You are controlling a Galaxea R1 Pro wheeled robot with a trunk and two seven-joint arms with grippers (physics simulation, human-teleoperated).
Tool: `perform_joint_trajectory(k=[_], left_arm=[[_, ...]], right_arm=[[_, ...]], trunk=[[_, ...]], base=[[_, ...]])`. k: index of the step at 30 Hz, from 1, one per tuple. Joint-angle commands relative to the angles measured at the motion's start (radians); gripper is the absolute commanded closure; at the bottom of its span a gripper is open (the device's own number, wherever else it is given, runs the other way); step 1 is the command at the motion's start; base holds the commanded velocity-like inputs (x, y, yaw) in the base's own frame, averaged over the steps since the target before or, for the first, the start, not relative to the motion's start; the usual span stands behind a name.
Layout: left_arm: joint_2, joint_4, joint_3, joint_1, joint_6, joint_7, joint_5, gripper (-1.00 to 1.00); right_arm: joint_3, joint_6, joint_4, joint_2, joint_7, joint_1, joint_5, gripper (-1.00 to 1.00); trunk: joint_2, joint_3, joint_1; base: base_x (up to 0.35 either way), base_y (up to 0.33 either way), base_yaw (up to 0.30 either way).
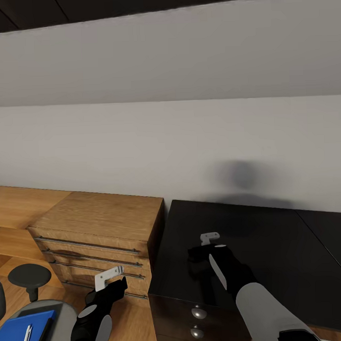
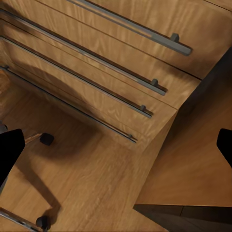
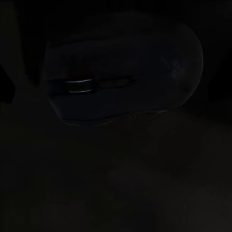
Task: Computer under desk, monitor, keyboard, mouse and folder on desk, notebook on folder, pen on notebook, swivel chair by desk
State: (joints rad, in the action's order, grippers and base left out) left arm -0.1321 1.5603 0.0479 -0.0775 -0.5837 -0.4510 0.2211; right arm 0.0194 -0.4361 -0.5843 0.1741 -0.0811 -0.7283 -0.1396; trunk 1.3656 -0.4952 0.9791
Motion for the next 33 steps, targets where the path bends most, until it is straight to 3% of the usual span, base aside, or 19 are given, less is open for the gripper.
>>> perform_joint_trajectory(k=[1, 10, 19, 33], left_arm=[[0.000, 0.001, 0.001, -0.001, -0.002, -0.010, 0.011, -1.00], [0.000, 0.001, 0.001, -0.001, -0.002, -0.011, 0.011, -1.00], [0.000, 0.001, 0.001, -0.001, -0.002, -0.011, 0.011, -1.00], [0.000, 0.001, 0.001, -0.001, -0.003, -0.011, 0.011, -1.00]], right_arm=[[0.002, -0.006, -0.002, 0.000, -0.008, 0.000, -0.011, -1.00], [0.002, -0.006, -0.002, 0.000, -0.016, 0.000, -0.011, -1.00], [-0.044, -0.006, -0.002, 0.000, -0.024, 0.000, -0.011, -1.00], [-0.055, -0.006, -0.002, 0.000, -0.024, 0.000, -0.011, -1.00]], trunk=[[0.001, -0.001, 0.000], [0.001, -0.001, 0.000], [0.001, -0.001, 0.000], [0.001, -0.001, 0.000]], base=[[0.000, 0.000, 0.000], [0.000, 0.000, 0.000], [0.000, 0.000, 0.000], [0.000, 0.000, 0.000]])
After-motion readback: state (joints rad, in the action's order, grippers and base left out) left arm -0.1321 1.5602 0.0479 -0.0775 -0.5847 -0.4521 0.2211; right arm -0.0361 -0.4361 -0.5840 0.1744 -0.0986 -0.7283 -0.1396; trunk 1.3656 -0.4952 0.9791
